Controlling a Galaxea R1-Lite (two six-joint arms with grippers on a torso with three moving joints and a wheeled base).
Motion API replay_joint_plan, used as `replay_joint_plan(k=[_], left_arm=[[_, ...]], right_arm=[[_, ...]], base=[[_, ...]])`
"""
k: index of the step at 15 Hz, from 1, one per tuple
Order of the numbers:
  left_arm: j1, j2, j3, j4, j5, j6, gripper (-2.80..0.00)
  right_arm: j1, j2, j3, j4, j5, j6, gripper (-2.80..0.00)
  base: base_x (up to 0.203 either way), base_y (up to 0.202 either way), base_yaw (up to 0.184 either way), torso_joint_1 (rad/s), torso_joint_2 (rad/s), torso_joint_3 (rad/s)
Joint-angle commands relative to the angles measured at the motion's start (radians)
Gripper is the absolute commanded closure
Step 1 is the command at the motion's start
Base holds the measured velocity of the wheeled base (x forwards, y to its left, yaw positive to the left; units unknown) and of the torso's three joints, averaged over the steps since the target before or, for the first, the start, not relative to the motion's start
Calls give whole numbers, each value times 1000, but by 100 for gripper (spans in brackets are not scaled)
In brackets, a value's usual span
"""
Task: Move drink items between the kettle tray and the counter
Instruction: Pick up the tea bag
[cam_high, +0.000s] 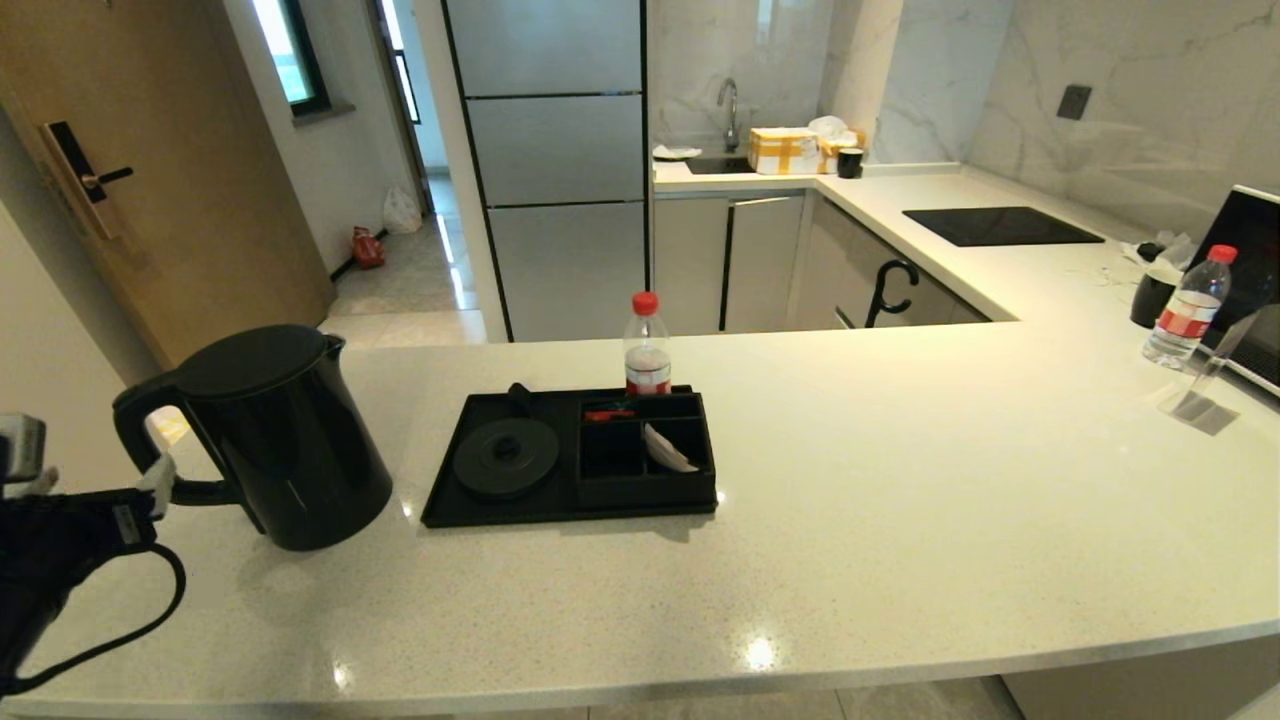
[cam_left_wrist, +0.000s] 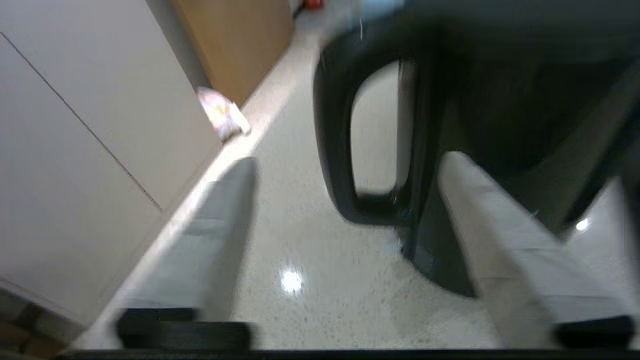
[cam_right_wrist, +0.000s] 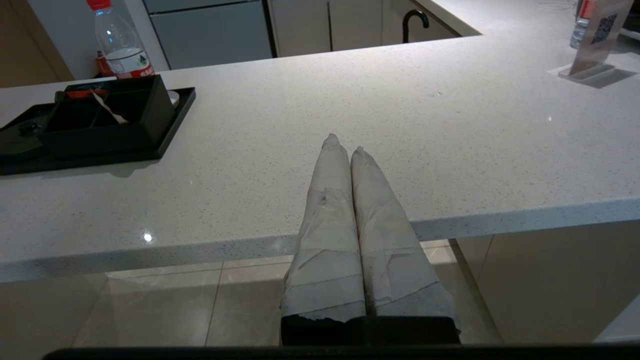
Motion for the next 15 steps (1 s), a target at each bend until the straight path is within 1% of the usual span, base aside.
replay_joint_plan(k=[1,2,3,4,5,6,7,8,9,11,12,13,15], left_arm=[[1,-212,-8,83,-2,-8,0],[2,-317,-32,189,-6,-22,0],[2,-435,-71,342,-14,-46,0],[1,-549,-127,534,-30,-74,0],[1,-645,-193,756,-57,-103,0],[1,-730,-277,985,-100,-138,0],[2,-800,-393,1212,-155,-175,0],[3,-860,-474,1371,-205,-210,0],[4,-894,-579,1526,-235,-242,0],[-3,-940,-836,1889,-285,-290,0],[-26,-978,-938,2081,-311,-309,0],[-72,-1037,-1013,2232,-332,-323,0],[-235,-1160,-1059,2379,-336,-341,0]], right_arm=[[0,1,32,-1,0,0,0],[0,0,32,-1,0,0,0],[0,0,32,-1,0,0,0],[0,0,32,-1,0,0,0],[0,2,32,-1,0,0,0],[0,2,32,-1,0,0,0],[0,2,32,-1,0,0,0],[0,1,31,-1,0,0,0],[0,1,32,-1,0,0,0],[0,2,32,-1,0,0,0],[0,0,32,-1,0,0,0],[0,2,32,-1,0,0,0],[0,2,32,-1,0,0,0]], base=[[0,0,0,0,0,0],[0,0,0,0,0,0],[0,0,0,0,0,0],[0,0,0,0,0,0],[0,0,0,0,0,0],[0,0,0,0,0,0],[0,0,0,0,0,0],[0,0,0,0,0,0],[0,0,0,0,0,0],[0,0,0,0,0,0],[0,0,0,0,0,0],[0,0,0,0,0,0],[0,0,0,0,0,0]])
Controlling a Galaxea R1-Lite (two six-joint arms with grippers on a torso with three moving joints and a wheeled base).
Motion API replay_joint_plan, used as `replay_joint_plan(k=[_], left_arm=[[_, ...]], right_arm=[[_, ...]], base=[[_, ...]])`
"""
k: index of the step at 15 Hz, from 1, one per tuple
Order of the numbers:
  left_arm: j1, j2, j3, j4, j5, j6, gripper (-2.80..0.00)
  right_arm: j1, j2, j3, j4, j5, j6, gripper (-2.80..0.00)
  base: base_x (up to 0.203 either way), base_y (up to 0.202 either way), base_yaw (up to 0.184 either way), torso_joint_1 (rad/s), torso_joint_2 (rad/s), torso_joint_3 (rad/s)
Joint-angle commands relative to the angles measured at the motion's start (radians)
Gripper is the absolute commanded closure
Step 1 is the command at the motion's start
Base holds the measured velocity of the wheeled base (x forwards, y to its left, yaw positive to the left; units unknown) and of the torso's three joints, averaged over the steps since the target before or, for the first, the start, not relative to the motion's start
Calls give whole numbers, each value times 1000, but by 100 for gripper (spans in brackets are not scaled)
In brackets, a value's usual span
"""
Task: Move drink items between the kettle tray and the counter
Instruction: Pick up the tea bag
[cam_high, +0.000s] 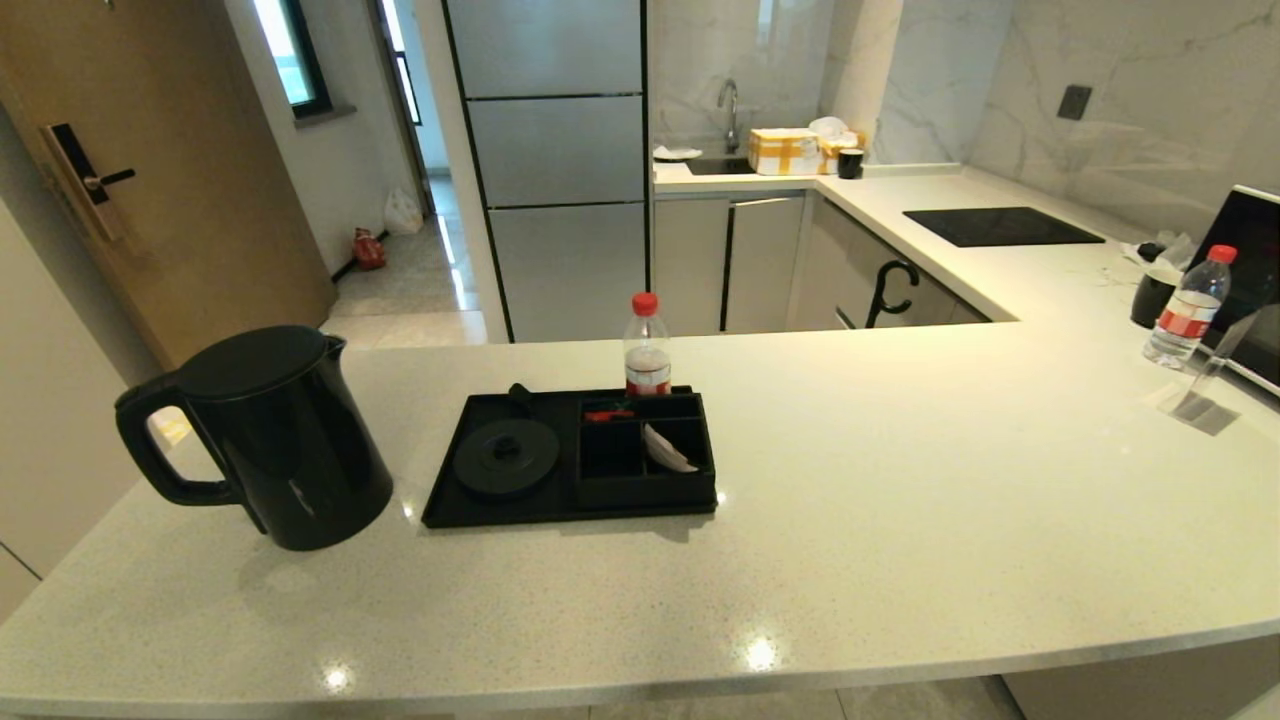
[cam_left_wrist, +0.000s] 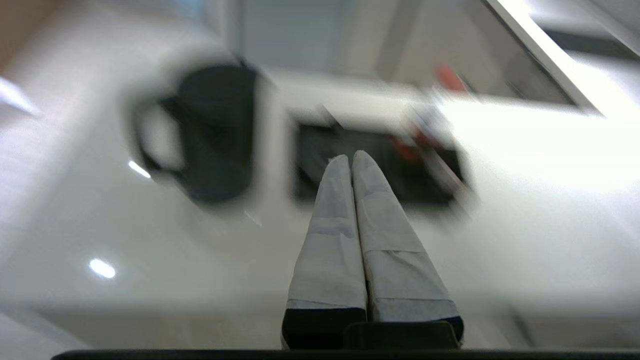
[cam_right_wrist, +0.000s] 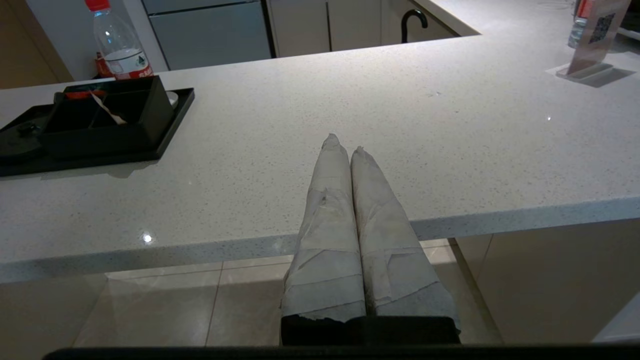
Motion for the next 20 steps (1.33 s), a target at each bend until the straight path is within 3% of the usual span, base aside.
replay_joint_plan(k=[1,4,5,6,8,12,16,19,20], left_arm=[[-148,-180,-44,270,21,-10,0],[-333,-351,94,318,216,-30,0],[-344,-371,156,304,314,-90,0],[-353,-385,179,284,360,-137,0],[-320,-402,231,209,367,-150,0],[-267,-590,548,32,383,-87,0],[-258,-652,985,-590,519,-6,0],[-256,-661,1222,-1011,517,158,0],[-256,-663,1234,-1048,488,183,0]], right_arm=[[0,2,32,-1,0,0,0],[0,1,32,-1,0,0,0],[0,2,32,-1,0,0,0],[0,2,32,-1,0,0,0],[0,1,32,-1,0,0,0],[0,0,32,-1,0,0,0],[0,0,31,-1,0,0,0],[0,0,32,-1,0,0,0],[0,0,32,-1,0,0,0]], base=[[0,0,0,0,0,0],[0,0,0,0,0,0],[0,0,0,0,0,0],[0,0,0,0,0,0],[0,0,0,0,0,0],[0,0,0,0,0,0],[0,0,0,0,0,0],[0,0,0,0,0,0],[0,0,0,0,0,0]])
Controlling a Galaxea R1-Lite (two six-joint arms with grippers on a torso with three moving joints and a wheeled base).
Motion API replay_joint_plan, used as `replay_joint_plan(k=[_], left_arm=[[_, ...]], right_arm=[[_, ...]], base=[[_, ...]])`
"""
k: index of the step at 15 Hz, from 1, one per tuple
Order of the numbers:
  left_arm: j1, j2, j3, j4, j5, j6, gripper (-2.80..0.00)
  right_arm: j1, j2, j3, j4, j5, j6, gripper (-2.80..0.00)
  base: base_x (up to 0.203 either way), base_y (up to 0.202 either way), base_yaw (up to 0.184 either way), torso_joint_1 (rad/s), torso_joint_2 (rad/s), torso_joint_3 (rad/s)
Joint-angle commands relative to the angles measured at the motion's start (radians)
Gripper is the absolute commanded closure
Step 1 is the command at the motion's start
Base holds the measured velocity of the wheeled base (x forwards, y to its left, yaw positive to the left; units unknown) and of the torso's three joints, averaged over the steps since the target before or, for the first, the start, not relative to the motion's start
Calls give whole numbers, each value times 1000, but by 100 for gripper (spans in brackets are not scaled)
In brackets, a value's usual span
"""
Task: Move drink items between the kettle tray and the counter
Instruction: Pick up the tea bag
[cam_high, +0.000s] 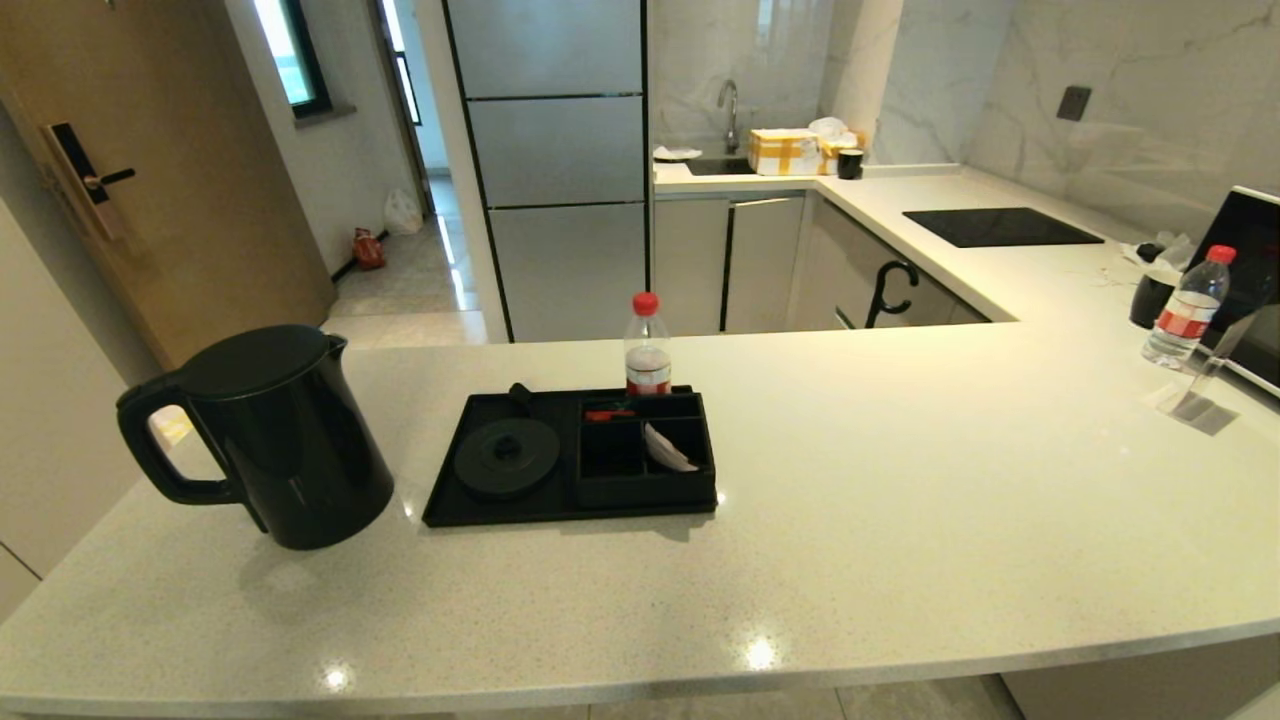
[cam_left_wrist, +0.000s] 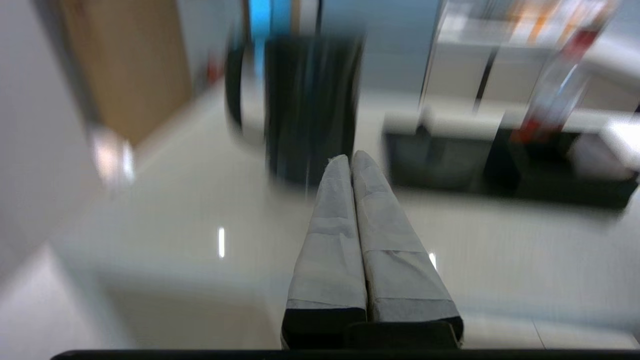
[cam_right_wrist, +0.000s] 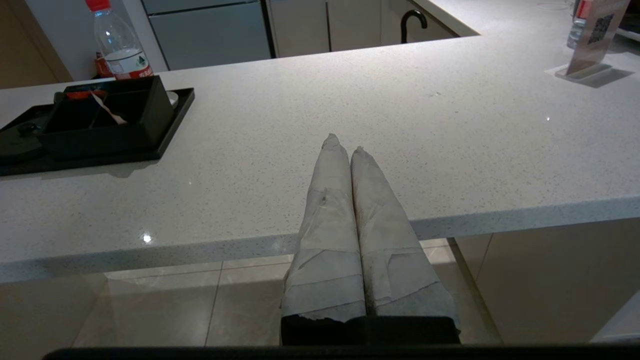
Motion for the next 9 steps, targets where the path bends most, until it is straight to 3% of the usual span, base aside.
replay_joint_plan(k=[1,3,5,9], left_arm=[[2,-10,70,-124,-72,20,0],[2,-12,74,-85,-116,13,0],[2,-11,74,39,-148,55,0],[1,-11,74,30,-145,62,0]], right_arm=[[1,0,31,-1,0,1,0],[1,2,32,-1,0,1,0],[1,1,32,-1,0,1,0],[1,0,32,-1,0,1,0]], base=[[0,0,0,0,0,0],[0,0,0,0,0,0],[0,0,0,0,0,0],[0,0,0,0,0,0]])
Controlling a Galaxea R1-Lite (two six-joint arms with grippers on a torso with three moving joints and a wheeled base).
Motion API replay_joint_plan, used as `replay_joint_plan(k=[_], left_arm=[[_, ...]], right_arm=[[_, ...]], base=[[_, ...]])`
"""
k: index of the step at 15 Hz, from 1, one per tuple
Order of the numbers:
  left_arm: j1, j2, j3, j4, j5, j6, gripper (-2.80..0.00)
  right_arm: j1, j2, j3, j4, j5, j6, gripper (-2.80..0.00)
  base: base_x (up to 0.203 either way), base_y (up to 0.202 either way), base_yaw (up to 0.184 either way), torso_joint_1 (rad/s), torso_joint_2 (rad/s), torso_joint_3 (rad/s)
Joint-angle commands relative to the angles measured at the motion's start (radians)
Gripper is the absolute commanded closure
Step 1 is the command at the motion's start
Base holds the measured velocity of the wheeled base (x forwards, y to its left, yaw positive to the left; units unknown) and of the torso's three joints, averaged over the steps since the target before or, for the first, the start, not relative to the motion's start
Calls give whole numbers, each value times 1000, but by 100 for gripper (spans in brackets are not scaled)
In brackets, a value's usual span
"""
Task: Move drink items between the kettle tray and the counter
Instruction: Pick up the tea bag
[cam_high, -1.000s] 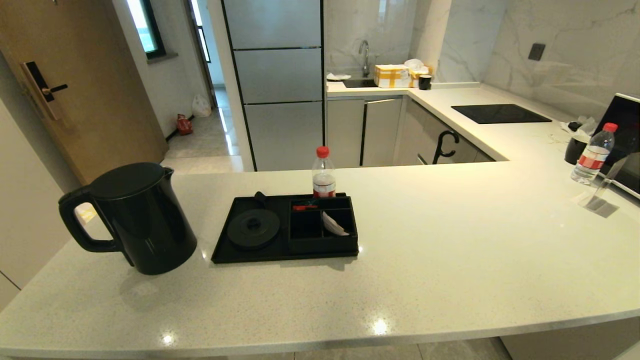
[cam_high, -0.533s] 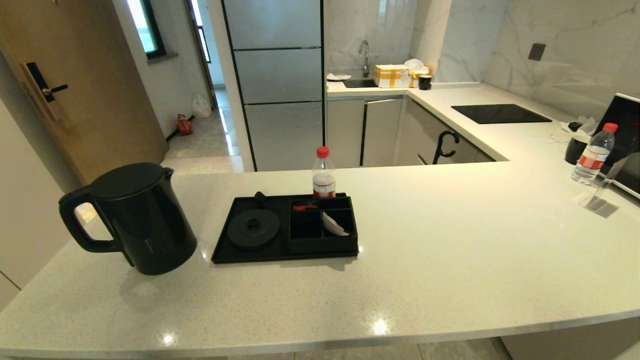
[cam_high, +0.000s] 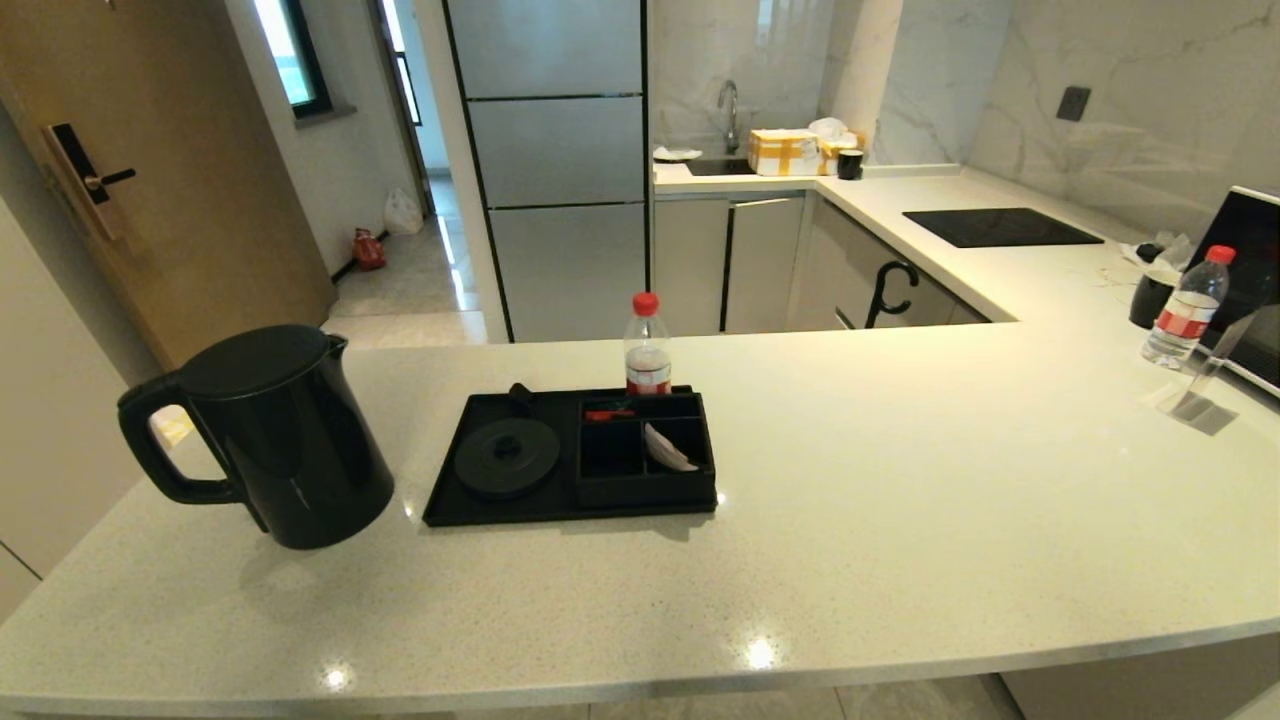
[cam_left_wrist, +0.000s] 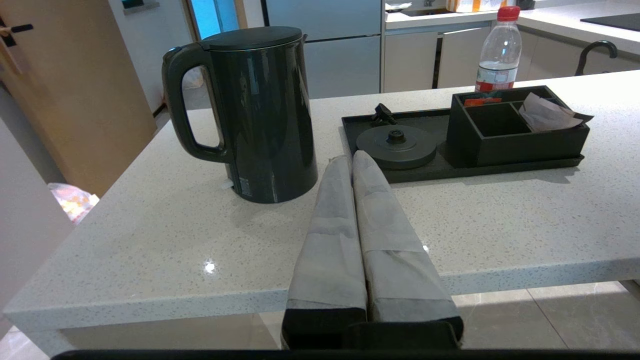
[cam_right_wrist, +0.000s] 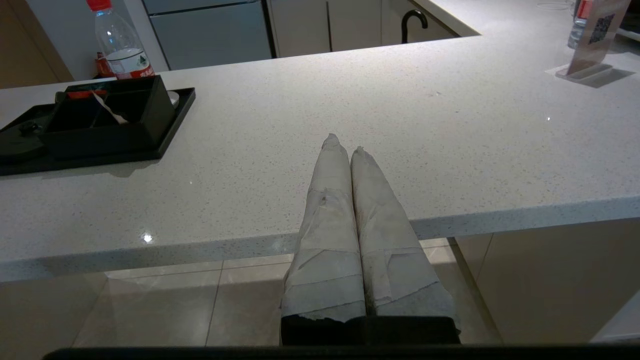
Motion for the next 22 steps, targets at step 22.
replay_joint_plan(k=[22], left_arm=[[2,-1,40,-14,7,-44,0]], right_arm=[[1,0,32,-1,0,-3,0]], base=[[0,0,0,0,0,0]])
